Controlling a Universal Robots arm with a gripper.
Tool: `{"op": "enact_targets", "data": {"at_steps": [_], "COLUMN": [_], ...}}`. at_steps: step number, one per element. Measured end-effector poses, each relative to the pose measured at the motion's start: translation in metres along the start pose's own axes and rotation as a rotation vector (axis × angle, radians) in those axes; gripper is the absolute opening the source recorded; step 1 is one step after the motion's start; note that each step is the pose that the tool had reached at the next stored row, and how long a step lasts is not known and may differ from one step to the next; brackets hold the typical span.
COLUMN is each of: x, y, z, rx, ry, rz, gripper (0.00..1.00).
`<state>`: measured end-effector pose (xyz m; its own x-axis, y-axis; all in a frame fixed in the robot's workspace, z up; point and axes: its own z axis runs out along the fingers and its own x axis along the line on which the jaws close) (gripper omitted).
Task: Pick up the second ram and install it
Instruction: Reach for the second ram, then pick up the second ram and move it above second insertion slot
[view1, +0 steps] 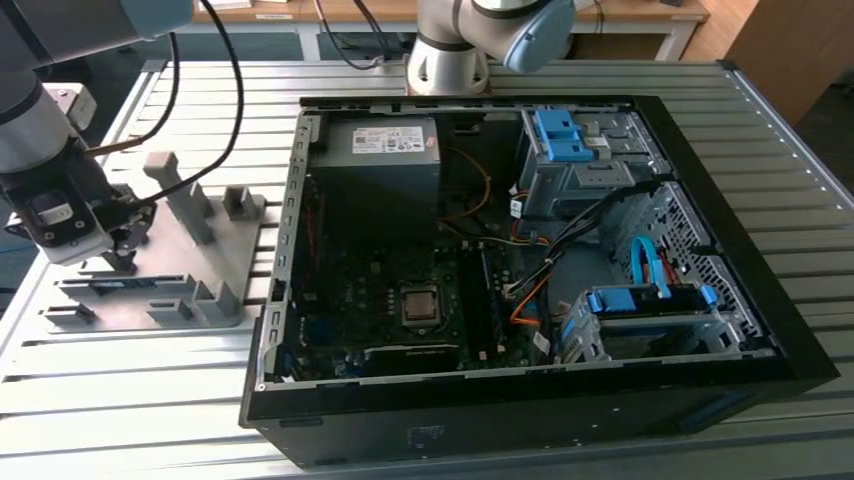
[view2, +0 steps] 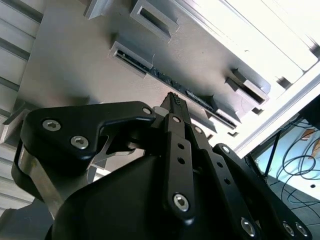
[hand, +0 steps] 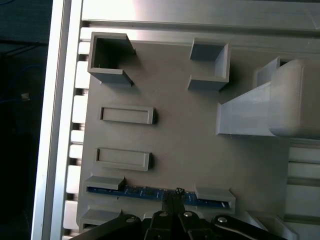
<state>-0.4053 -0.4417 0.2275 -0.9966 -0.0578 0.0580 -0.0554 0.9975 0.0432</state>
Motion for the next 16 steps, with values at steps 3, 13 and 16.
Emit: {"op": "enact_targets", "data": {"at_steps": [3, 13, 16], "x": [-0.0001, -0.0001, 0.0000], "y": [0.0000, 0.0000, -0.0001], "z": [0.0003, 0.0006, 0.0007], "rx": [-0.0001, -0.0001, 0.0014], "ry": [-0.0001, -0.0001, 0.0009], "rz": [0.000, 0.000, -0.027], "gripper": [0.10, 0.10, 0.10]}}
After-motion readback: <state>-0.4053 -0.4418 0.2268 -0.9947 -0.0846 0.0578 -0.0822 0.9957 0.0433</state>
